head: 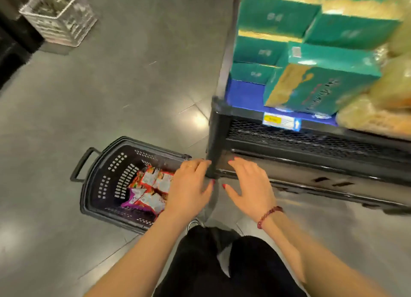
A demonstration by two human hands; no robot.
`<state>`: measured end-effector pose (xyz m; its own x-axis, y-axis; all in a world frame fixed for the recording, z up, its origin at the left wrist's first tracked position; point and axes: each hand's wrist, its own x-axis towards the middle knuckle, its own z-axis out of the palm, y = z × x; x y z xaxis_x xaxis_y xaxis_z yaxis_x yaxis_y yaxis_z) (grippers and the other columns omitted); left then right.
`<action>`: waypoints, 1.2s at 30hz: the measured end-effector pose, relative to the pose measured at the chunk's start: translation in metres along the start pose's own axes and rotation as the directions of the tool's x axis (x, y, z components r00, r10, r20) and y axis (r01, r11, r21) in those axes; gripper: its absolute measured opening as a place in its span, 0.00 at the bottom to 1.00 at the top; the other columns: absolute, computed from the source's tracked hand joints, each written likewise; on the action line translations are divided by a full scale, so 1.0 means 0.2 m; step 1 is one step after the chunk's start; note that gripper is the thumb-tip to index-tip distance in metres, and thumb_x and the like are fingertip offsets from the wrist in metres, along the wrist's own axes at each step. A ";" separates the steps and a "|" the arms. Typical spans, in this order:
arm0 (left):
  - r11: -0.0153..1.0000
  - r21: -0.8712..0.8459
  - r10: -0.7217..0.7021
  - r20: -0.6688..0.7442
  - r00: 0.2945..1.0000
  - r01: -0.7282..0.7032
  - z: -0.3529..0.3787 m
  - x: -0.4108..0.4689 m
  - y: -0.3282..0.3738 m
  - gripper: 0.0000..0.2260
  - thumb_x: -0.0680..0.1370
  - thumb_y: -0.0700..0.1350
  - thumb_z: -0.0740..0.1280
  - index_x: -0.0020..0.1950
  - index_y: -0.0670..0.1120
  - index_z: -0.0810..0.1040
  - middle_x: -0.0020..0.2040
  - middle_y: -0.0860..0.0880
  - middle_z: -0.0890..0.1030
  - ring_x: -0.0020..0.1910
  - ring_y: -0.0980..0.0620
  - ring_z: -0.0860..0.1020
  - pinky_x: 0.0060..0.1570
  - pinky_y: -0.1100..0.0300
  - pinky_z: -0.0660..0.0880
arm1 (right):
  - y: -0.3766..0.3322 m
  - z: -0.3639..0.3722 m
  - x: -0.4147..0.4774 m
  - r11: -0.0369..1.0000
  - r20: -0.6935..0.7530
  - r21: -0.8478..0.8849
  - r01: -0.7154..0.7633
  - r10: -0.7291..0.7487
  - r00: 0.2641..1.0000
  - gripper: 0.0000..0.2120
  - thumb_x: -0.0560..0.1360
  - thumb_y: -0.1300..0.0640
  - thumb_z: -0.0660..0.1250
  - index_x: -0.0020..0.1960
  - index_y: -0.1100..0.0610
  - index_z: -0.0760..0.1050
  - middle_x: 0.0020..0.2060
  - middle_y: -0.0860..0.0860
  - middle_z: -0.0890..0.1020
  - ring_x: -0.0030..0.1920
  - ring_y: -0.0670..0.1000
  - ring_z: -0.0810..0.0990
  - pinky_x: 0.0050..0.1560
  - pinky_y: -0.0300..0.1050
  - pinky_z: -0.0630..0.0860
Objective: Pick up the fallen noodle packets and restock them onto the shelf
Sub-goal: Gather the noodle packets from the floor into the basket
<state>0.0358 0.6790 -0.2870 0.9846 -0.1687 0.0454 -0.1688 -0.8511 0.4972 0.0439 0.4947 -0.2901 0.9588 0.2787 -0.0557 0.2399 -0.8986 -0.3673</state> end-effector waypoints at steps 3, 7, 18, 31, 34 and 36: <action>0.982 -0.002 0.190 0.112 0.975 -0.191 0.11 0.11 0.33 0.21 0.72 0.47 0.69 0.63 0.43 0.77 0.57 0.45 0.79 0.56 0.41 0.77 0.53 0.48 0.77 | 0.22 -0.10 -0.24 0.987 -0.092 0.041 -0.157 0.160 0.983 0.27 0.69 0.49 0.71 0.65 0.56 0.73 0.63 0.55 0.77 0.61 0.58 0.77 0.60 0.55 0.74; 0.902 0.008 0.418 0.229 0.879 -0.431 0.32 0.19 0.81 0.21 0.72 0.51 0.64 0.62 0.44 0.76 0.56 0.46 0.79 0.54 0.41 0.77 0.51 0.48 0.77 | 0.57 -0.26 -0.66 0.923 -0.191 0.069 -0.379 0.385 0.903 0.27 0.71 0.48 0.71 0.67 0.56 0.73 0.65 0.54 0.76 0.63 0.58 0.75 0.61 0.56 0.73; 0.569 -0.157 0.780 0.415 0.469 -0.807 1.09 -0.10 2.30 0.22 0.71 0.47 0.73 0.63 0.42 0.77 0.58 0.43 0.79 0.57 0.41 0.78 0.53 0.49 0.77 | 1.48 -0.63 -1.98 0.597 -0.255 0.152 -0.788 0.794 0.552 0.28 0.71 0.45 0.69 0.68 0.54 0.71 0.65 0.53 0.76 0.64 0.58 0.73 0.62 0.54 0.70; 0.244 -0.325 0.861 0.507 0.050 -0.914 1.80 -0.29 3.51 0.24 0.77 0.49 0.68 0.72 0.46 0.70 0.67 0.46 0.75 0.65 0.45 0.73 0.63 0.52 0.70 | 2.11 -0.85 -2.95 0.118 -0.318 0.386 -0.915 0.948 -0.012 0.27 0.74 0.46 0.68 0.70 0.54 0.68 0.68 0.52 0.72 0.66 0.56 0.70 0.65 0.49 0.65; 0.218 -0.349 0.870 0.493 0.019 -0.911 2.03 -0.28 3.82 0.25 0.78 0.50 0.67 0.73 0.47 0.69 0.68 0.47 0.74 0.66 0.46 0.72 0.63 0.53 0.70 | 2.39 -0.93 -3.11 0.049 -0.320 0.374 -0.926 0.944 -0.079 0.27 0.73 0.47 0.69 0.69 0.55 0.69 0.66 0.54 0.74 0.65 0.57 0.71 0.64 0.50 0.67; 0.195 -0.357 0.864 0.503 -0.012 -0.914 2.19 -0.25 4.04 0.25 0.78 0.52 0.67 0.73 0.48 0.68 0.68 0.48 0.74 0.66 0.47 0.72 0.63 0.54 0.71 | 2.59 -1.00 -3.21 0.009 -0.311 0.370 -0.929 0.944 -0.115 0.27 0.74 0.47 0.69 0.69 0.55 0.69 0.66 0.54 0.74 0.65 0.57 0.71 0.63 0.50 0.67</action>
<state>-0.1701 -0.2170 -0.2671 -0.1806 -0.9835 -0.0072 -0.9164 0.1656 0.3645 -0.4171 -0.2182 -0.2593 0.1638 -0.9851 -0.0518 -0.9448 -0.1416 -0.2956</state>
